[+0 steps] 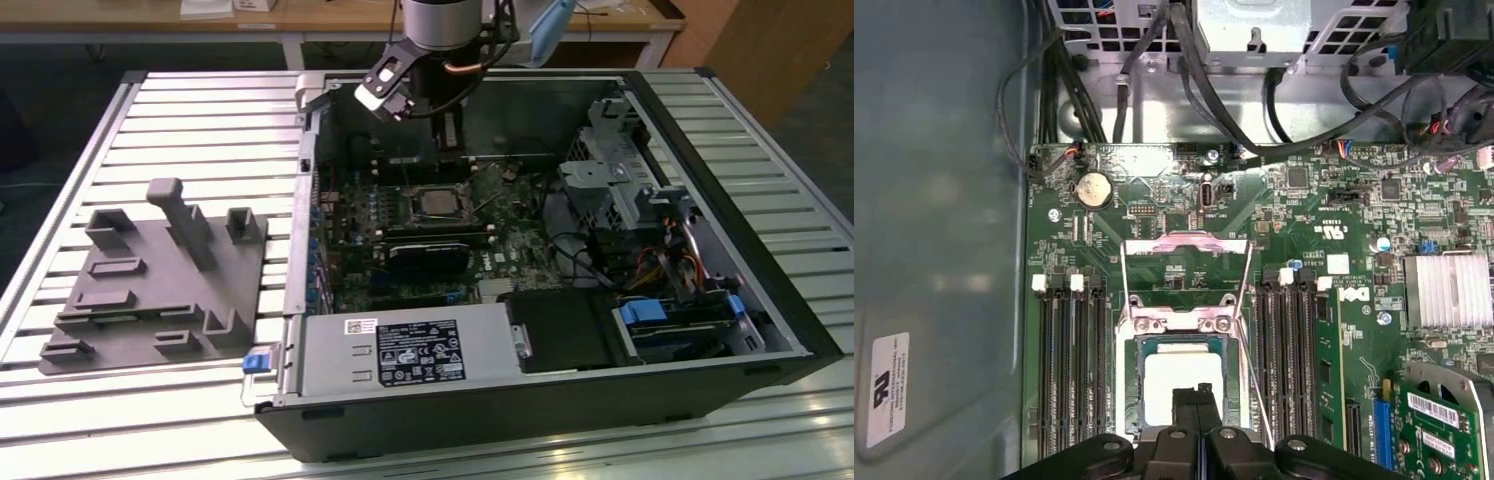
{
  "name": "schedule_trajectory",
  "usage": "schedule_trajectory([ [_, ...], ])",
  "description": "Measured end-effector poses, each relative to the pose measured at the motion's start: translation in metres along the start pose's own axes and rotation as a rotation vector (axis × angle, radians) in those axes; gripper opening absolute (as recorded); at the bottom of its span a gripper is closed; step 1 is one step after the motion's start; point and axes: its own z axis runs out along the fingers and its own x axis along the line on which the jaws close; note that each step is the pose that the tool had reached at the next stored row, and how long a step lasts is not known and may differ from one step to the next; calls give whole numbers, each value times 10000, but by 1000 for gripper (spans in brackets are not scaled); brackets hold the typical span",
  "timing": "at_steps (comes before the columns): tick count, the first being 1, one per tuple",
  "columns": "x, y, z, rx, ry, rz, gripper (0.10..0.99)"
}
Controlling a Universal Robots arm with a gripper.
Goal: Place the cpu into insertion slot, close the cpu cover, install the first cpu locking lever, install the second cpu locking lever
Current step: 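Place the cpu into insertion slot, then close the cpu cover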
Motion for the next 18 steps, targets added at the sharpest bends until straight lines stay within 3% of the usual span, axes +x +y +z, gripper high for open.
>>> schedule_trajectory([
  [10, 1, 3, 0, 1, -2, 15, 106],
  [18, 3, 74, 8, 1, -2, 13, 106],
])
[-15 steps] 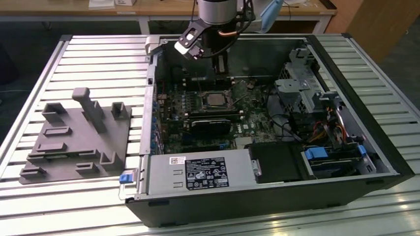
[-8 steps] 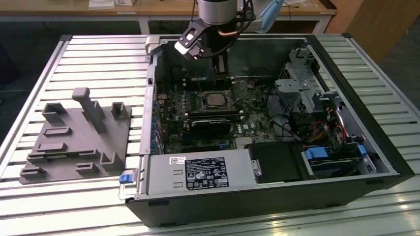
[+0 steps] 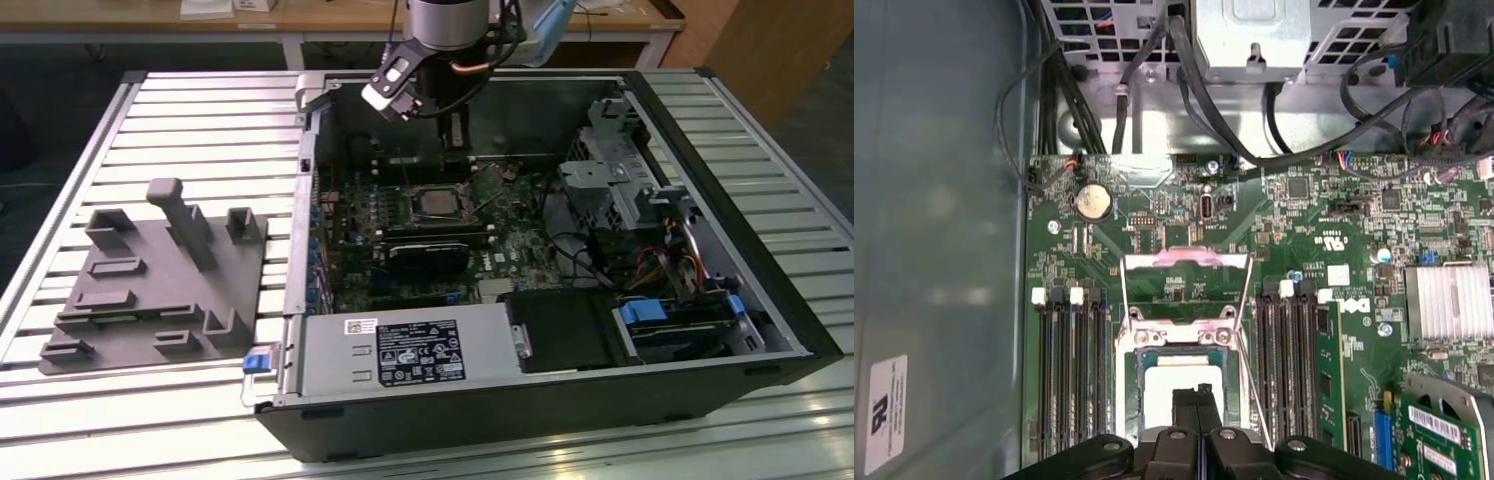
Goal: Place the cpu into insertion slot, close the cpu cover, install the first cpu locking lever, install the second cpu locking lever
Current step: 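Close the cpu cover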
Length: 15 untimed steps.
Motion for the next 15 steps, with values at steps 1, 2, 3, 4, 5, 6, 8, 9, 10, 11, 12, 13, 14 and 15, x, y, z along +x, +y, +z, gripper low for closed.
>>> schedule_trajectory([
  [1, 0, 12, 1, 0, 0, 0, 106],
  [2, 1, 24, 3, 0, 0, 0, 106],
  [3, 2, 39, 5, 0, 1, 0, 106],
  [4, 2, 54, 6, 0, 0, 1, 106],
  [5, 3, 68, 7, 1, -1, 1, 106],
  [6, 3, 84, 9, 0, -1, 1, 106],
  [8, 4, 116, 13, 0, 0, 0, 106],
  [9, 5, 134, 15, 0, 0, 0, 106],
  [10, 6, 152, 17, 0, 0, 0, 106],
  [11, 7, 174, 19, 0, -1, 0, 106],
  [12, 7, 196, 22, 0, 0, 1, 106],
  [13, 8, 219, 24, 1, -1, 0, 106],
  [14, 9, 241, 26, 1, 0, 0, 106],
  [15, 10, 262, 29, 1, -1, 0, 106],
])
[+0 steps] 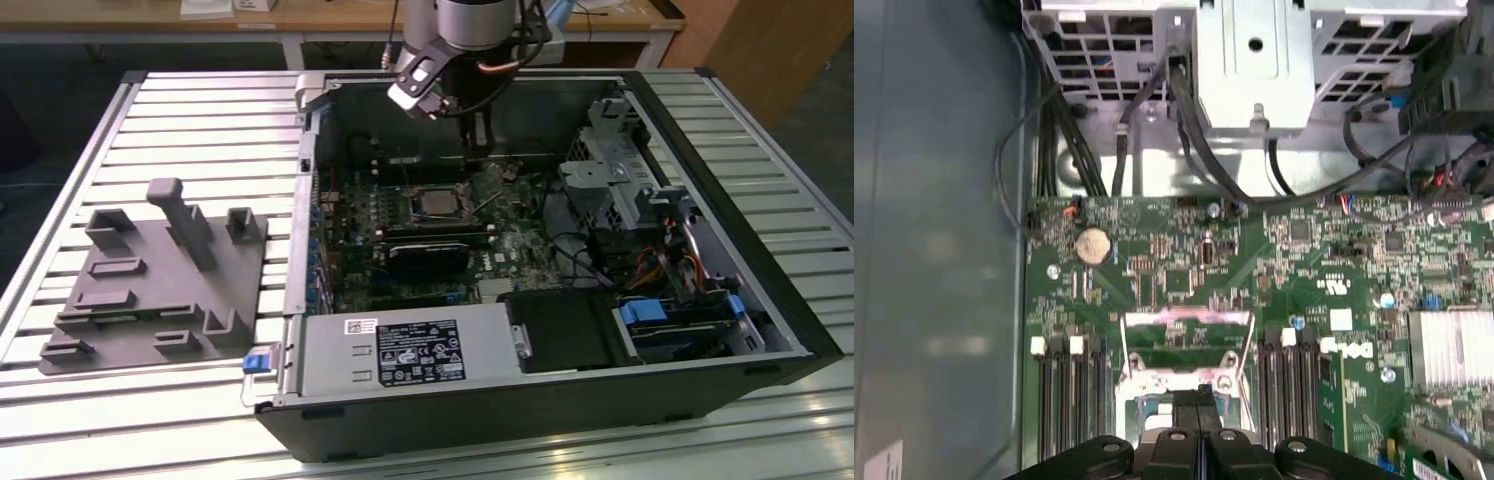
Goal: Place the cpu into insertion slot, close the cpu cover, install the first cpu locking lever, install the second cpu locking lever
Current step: 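Close the cpu cover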
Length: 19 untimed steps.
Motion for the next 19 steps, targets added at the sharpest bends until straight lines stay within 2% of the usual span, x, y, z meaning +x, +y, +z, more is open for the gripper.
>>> schedule_trajectory([
  [19, 17, 442, 49, 17, 0, 0, 106],
])
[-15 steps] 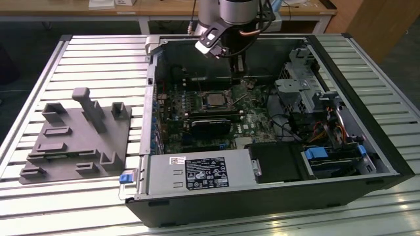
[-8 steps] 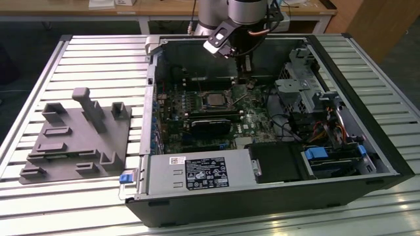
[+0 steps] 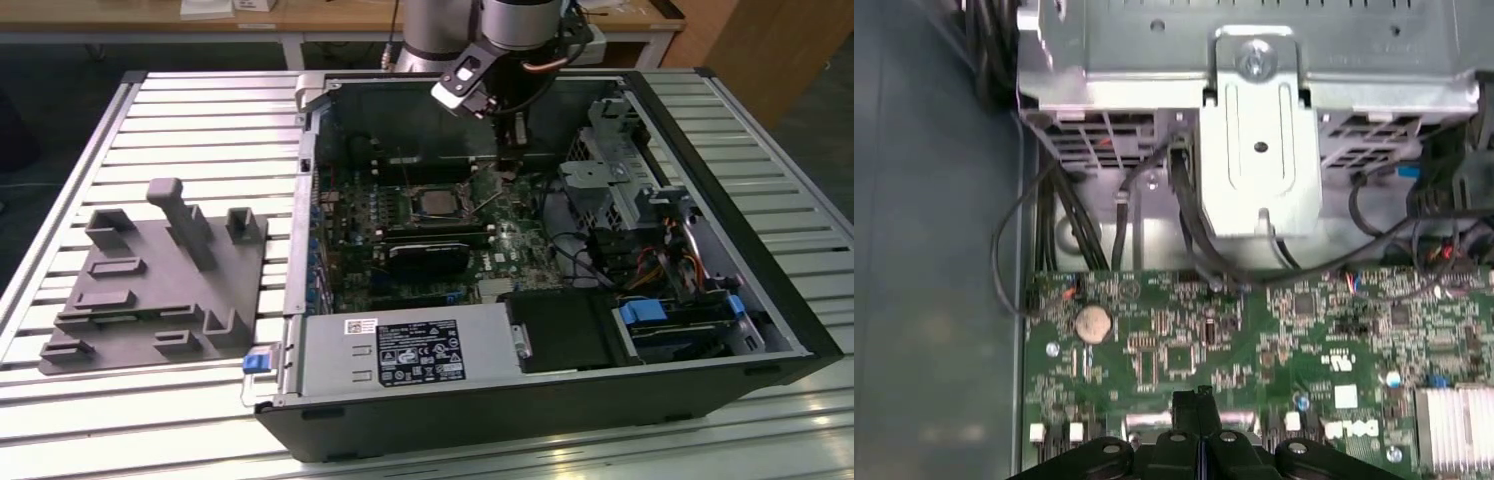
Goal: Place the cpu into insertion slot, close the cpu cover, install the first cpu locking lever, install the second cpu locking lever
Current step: 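Close the cpu cover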
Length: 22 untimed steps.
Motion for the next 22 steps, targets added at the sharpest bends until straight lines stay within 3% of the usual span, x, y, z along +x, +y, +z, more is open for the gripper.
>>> schedule_trajectory([
  [4, 3, 86, 11, 10, -1, -1, 106],
  [11, 7, 159, 56, 41, -5, -2, 106],
  [22, 12, 175, 224, 261, -13, -8, 106],
])
